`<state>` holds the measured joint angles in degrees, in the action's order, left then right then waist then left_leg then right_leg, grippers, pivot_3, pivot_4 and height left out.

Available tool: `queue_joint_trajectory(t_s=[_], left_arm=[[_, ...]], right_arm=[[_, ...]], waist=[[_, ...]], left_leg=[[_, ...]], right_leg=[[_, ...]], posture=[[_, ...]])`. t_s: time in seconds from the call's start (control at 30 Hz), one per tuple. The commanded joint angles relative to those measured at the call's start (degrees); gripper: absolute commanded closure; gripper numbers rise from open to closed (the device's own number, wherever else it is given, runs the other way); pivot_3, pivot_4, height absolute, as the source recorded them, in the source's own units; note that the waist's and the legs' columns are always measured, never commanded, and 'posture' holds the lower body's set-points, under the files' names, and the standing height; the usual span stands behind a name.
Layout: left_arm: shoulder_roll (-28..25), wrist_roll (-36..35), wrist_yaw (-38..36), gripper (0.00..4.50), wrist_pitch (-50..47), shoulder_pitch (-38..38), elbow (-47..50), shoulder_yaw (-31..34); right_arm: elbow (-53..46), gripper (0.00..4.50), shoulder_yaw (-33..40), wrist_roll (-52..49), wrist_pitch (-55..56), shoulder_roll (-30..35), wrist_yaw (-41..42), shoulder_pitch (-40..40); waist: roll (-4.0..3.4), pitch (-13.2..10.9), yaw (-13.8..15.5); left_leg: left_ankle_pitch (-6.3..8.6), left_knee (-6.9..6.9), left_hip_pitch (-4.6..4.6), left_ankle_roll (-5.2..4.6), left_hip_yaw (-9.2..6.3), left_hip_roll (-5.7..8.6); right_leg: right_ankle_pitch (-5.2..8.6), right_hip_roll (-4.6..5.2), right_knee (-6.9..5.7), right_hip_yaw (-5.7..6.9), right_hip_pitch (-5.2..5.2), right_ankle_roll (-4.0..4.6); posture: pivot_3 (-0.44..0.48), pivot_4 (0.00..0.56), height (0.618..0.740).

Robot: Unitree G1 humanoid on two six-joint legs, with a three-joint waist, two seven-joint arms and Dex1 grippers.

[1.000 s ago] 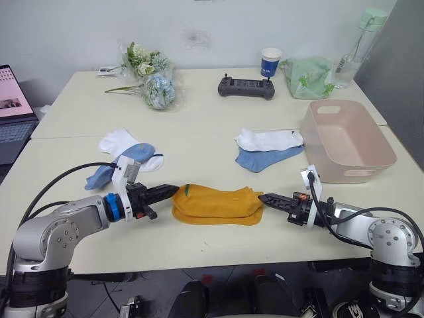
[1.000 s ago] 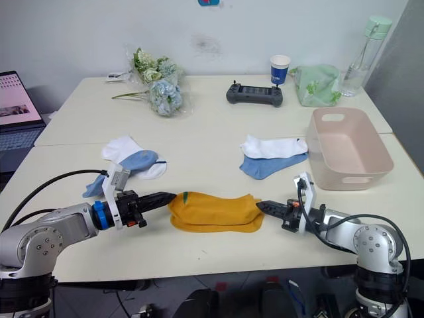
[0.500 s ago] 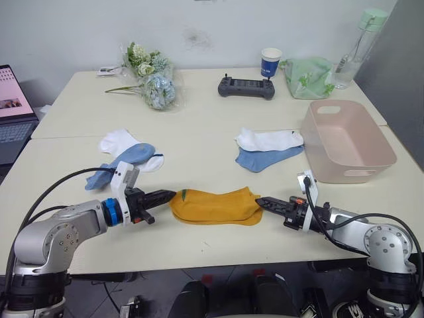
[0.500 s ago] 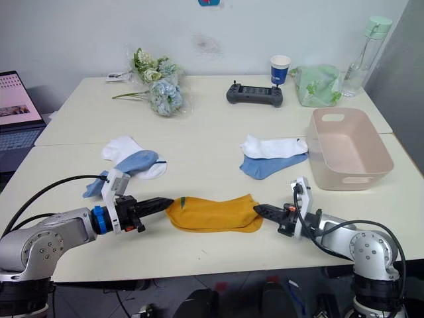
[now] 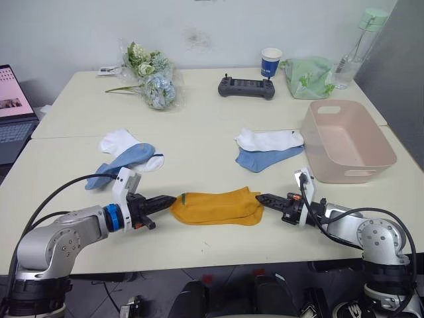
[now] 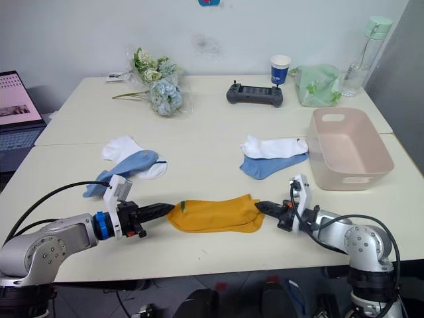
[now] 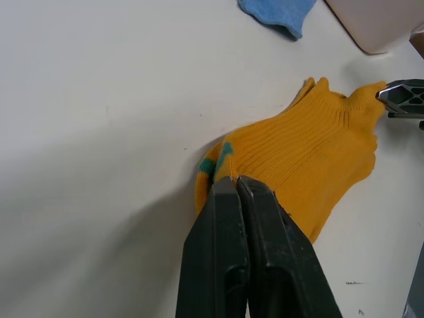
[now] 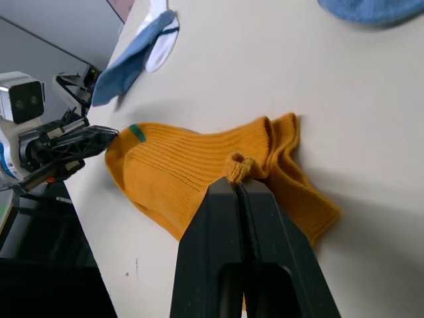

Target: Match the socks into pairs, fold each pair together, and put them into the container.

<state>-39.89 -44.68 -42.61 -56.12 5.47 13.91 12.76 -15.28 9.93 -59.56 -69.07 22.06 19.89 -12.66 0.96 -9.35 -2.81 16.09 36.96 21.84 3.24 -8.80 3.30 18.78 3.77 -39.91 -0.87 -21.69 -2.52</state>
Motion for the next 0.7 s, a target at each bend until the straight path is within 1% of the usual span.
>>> queue_joint_trajectory(t_s=[0.03,0.3,0.57,0.7], left_arm=[[0.57,0.3,0.36,4.47,1.3,0.42,1.95,-0.47],[0.13,1.8,-0.8,4.47,2.69,0.36,1.85,-2.91],[-0.2,2.8,-1.66,4.47,3.24,0.12,2.16,-3.51],[-0.25,3.91,-2.05,4.47,4.17,-0.15,2.0,-4.29]], right_arm=[[-0.62,4.5,0.37,0.74,0.96,0.43,-0.13,-0.31],[0.42,4.5,0.74,3.3,1.28,0.32,-0.56,-0.24],[0.27,4.5,1.47,2.96,0.64,1.04,0.29,-0.16],[-0.24,4.5,2.06,0.69,-0.34,0.37,0.64,-0.45]], waist=[[0.0,0.0,0.0],[0.0,0.0,0.02],[0.0,0.0,0.03],[0.0,0.0,0.03]], left_leg=[[0.0,0.0,0.0,0.0,0.01,0.0],[0.0,0.0,-0.01,0.0,0.0,0.0],[0.0,0.0,0.0,0.0,0.0,0.0],[0.0,0.0,0.0,0.0,0.0,0.0]], right_leg=[[0.0,0.0,0.0,0.0,0.0,0.0],[0.0,0.0,0.0,0.0,0.0,0.0],[0.0,0.0,0.0,0.0,0.01,0.0],[0.0,0.0,0.0,0.0,0.01,0.0]], posture=[[0.0,0.15,0.74],[0.0,0.15,0.74],[0.0,0.15,0.74],[0.0,0.15,0.74]])
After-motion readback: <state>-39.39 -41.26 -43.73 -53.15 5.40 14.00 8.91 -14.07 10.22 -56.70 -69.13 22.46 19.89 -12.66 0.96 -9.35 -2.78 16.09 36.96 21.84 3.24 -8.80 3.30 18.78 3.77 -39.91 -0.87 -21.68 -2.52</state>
